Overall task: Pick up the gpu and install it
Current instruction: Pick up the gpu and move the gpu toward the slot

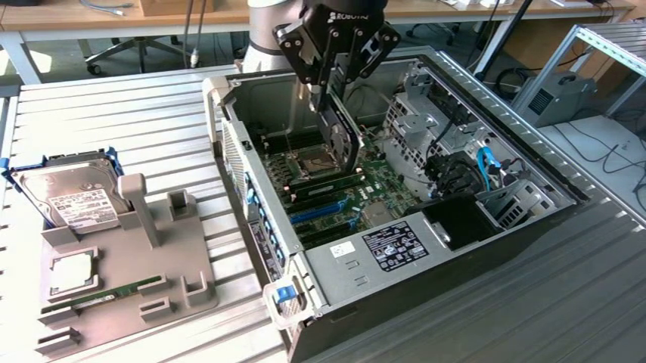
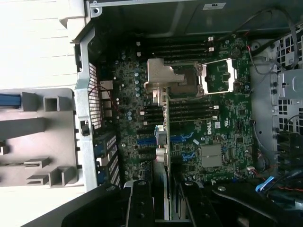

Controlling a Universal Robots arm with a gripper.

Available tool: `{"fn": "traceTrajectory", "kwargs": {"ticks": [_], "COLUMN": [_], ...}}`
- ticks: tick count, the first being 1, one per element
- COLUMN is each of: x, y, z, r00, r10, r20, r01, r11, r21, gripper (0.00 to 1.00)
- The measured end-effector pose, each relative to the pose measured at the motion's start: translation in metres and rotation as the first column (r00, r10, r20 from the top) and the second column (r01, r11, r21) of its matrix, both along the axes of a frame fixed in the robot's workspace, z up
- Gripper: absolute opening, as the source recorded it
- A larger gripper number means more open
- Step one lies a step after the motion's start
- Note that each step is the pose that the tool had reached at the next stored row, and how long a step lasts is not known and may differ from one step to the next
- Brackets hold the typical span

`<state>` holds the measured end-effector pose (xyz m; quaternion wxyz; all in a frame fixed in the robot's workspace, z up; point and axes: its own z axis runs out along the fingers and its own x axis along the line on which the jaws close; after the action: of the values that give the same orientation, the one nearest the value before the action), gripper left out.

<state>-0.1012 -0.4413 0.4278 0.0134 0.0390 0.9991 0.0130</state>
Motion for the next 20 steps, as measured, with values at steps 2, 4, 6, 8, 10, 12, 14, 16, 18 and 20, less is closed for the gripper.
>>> {"fn": "traceTrajectory", "kwargs": {"ticks": [2, 4, 6, 8, 10, 12, 14, 16, 18, 20], "x": [0.0001, 0.0002, 0.0002, 0.0003, 0.0004, 0.0006, 0.0007, 0.0010, 0.0011, 0.0014], "y": [0.0018, 0.0032, 0.0046, 0.0058, 0.0070, 0.0081, 0.0089, 0.0100, 0.0102, 0.0104], "z": [-0.0002, -0.0003, -0.0003, -0.0004, -0.0004, -0.0005, -0.0005, -0.0006, -0.0009, -0.0013], "r00": [1.0000, 1.0000, 1.0000, 1.0000, 1.0000, 1.0000, 1.0000, 1.0000, 1.0000, 1.0000], "r10": [0.000, 0.000, 0.000, 0.000, 0.000, 0.000, 0.000, 0.000, 0.000, 0.000], "r20": [0.0000, 0.0000, 0.0000, 0.0000, 0.0000, 0.0000, 0.0000, 0.0000, 0.0001, 0.0001], "r01": [0.000, 0.000, 0.000, 0.000, 0.000, 0.000, 0.000, 0.000, 0.000, 0.000], "r11": [1.0000, 1.0000, 1.0000, 1.0000, 1.0000, 1.0000, 1.0000, 1.0000, 1.0000, 1.0000], "r21": [0.0000, -0.0001, -0.0001, -0.0002, -0.0001, -0.0001, -0.0001, -0.0002, 0.0001, 0.0000], "gripper": [0.27, 0.27, 0.27, 0.27, 0.27, 0.27, 0.27, 0.27, 0.27, 0.27]}}
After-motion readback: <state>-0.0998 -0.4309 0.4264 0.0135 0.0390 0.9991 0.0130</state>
